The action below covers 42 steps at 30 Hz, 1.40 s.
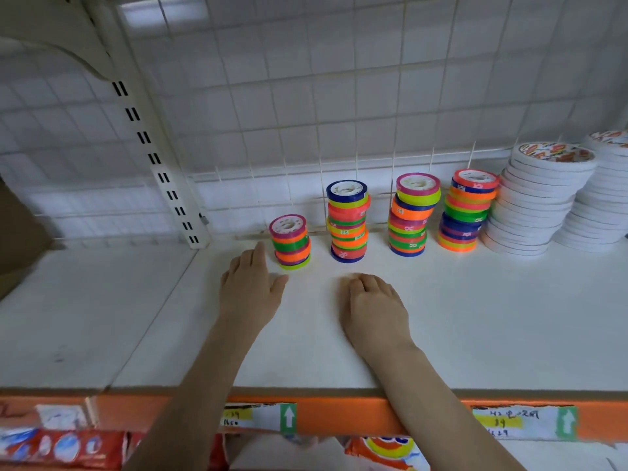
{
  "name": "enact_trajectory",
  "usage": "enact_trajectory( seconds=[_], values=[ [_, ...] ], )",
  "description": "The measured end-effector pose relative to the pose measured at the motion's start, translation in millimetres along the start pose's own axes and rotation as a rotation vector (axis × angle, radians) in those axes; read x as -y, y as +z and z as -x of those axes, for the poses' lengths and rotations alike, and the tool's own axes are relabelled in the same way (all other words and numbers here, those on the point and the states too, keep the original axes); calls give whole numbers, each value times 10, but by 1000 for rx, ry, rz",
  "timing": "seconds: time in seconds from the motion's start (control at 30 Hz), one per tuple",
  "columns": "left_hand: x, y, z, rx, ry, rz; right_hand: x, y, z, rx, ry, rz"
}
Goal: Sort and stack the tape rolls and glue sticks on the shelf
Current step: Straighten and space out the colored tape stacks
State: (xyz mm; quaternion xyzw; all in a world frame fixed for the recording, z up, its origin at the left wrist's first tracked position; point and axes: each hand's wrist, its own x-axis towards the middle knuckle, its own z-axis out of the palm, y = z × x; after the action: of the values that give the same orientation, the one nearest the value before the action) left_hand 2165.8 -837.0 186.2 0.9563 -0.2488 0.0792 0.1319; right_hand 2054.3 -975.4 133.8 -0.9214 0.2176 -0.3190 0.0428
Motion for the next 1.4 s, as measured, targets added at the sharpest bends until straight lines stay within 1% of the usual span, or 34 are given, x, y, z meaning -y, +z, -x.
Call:
enact_trajectory(
  seconds=[0.1, 0.2, 0.33, 0.47, 0.67, 0.8, 0.9, 0.97, 1.03, 1.13, 1.27, 1.4],
  values=[
    [8, 43, -100, 64, -58, -6, -2, 1, 6, -5, -8, 17],
    [-30, 92, -245, 79, -103, 47, -14, 3, 11, -1, -9, 17],
    [-111, 230, -400, 46, -165, 161, -30, 14, 7, 36, 0, 1],
    [-180, 350, -445, -29, -232, 213, -33, -14, 3, 87, 20, -9],
    [-101, 428, -504, -44, -191, 249, 10, -123, -12, 189, 72, -22],
    [-83, 442, -483, -60, -197, 292, 31, -173, -18, 247, 98, -33],
    [-64, 439, -517, -37, -151, 408, 39, -195, -28, 272, 96, -27],
    [-44, 423, -536, 53, -93, 546, 26, -186, -29, 262, 95, -41],
    [-26, 406, -537, 125, -87, 686, 25, -200, -24, 259, 98, -65],
    [7, 423, -530, 123, -94, 771, 15, -249, -33, 316, 60, -52],
    [6, 432, -527, 78, -68, 737, 19, -268, -29, 339, 84, -61],
    [19, 417, -556, 82, -78, 605, 26, -276, -23, 348, 92, -70]
  ],
)
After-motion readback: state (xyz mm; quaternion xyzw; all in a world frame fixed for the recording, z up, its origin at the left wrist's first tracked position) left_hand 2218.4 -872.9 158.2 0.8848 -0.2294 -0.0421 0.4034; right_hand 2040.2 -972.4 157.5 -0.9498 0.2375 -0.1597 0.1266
